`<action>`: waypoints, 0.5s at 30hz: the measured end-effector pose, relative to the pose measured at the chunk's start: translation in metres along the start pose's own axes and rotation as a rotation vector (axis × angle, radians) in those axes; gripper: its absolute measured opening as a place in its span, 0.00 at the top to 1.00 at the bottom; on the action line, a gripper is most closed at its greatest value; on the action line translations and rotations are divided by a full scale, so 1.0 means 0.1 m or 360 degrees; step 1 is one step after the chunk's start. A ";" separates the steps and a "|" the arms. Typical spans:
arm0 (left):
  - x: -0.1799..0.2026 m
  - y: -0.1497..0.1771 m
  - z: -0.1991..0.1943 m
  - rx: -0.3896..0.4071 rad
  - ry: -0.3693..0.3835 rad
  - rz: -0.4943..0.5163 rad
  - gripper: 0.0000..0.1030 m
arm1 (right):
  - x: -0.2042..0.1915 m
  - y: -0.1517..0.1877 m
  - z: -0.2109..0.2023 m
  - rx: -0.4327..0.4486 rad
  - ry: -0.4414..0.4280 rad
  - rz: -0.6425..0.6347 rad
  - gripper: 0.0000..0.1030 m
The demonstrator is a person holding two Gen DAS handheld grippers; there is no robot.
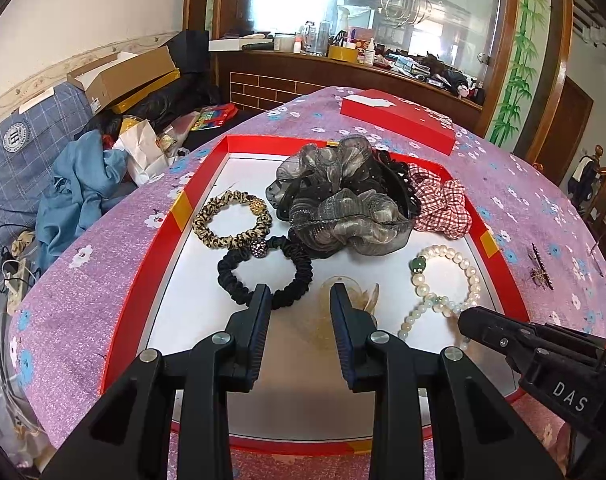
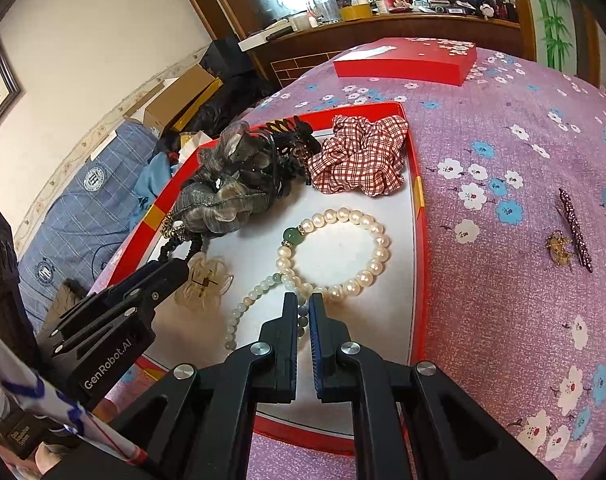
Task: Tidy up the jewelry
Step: 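Open the left gripper to drop the claw clip while the right gripper lays the bead bracelet in the box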
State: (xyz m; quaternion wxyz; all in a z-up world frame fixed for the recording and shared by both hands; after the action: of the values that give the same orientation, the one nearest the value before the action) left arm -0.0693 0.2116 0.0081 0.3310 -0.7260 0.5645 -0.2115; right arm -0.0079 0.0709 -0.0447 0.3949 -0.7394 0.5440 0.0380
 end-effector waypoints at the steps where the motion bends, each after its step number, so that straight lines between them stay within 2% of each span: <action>1: 0.00 0.00 0.00 -0.0001 -0.0006 -0.0001 0.71 | 0.00 0.00 0.00 0.0000 0.0004 -0.0007 0.92; 15: 0.00 0.01 0.00 -0.0007 -0.0042 0.0005 0.68 | -0.08 0.05 0.06 -0.0036 0.0018 -0.0070 0.92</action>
State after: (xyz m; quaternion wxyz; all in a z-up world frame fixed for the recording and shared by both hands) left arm -0.0695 0.2114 0.0075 0.3370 -0.7286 0.5617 -0.2002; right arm -0.0130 0.0801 -0.0479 0.3842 -0.7558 0.5293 0.0312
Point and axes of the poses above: each gripper's, at about its wrist camera, not at the fingertips, and z roughly the way its jaws point, x to its right, y to its underside, the point moved 2 cm from there along z, roughly the way its jaws point, and after that the axes turned 13 degrees about z, right-handed, at the moved point
